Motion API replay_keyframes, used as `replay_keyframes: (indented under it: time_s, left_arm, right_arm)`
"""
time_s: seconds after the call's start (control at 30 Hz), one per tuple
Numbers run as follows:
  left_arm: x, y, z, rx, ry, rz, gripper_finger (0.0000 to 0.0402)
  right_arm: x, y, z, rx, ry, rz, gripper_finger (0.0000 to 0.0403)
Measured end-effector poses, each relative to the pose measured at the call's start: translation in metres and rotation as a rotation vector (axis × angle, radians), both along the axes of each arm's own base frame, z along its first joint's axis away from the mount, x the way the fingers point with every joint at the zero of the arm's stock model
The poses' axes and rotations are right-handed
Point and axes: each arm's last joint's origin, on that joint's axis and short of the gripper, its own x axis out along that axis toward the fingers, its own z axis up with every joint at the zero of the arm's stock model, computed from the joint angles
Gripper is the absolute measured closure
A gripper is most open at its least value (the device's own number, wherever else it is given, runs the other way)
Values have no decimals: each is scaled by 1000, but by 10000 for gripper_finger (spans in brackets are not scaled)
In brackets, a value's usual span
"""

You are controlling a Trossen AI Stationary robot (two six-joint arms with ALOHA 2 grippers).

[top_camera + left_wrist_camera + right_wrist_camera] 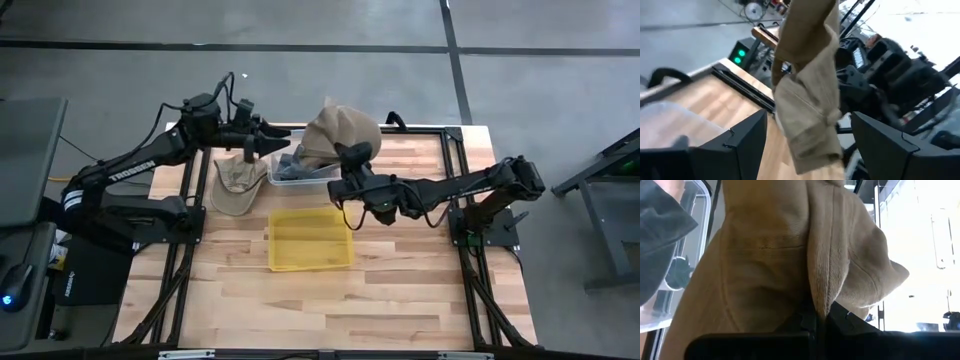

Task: Pick & Place hat
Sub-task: Put the right brown cap into the yellow bin

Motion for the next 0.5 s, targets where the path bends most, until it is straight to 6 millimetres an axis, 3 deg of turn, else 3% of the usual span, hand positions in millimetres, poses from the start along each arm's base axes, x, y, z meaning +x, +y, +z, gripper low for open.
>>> replay_keyframes:
  time_s: [0.5]
  left_arm:
    - [33, 13, -9, 42, -76, -121, 135]
  right_arm:
    - [1, -5, 0, 25, -36, -1, 403]
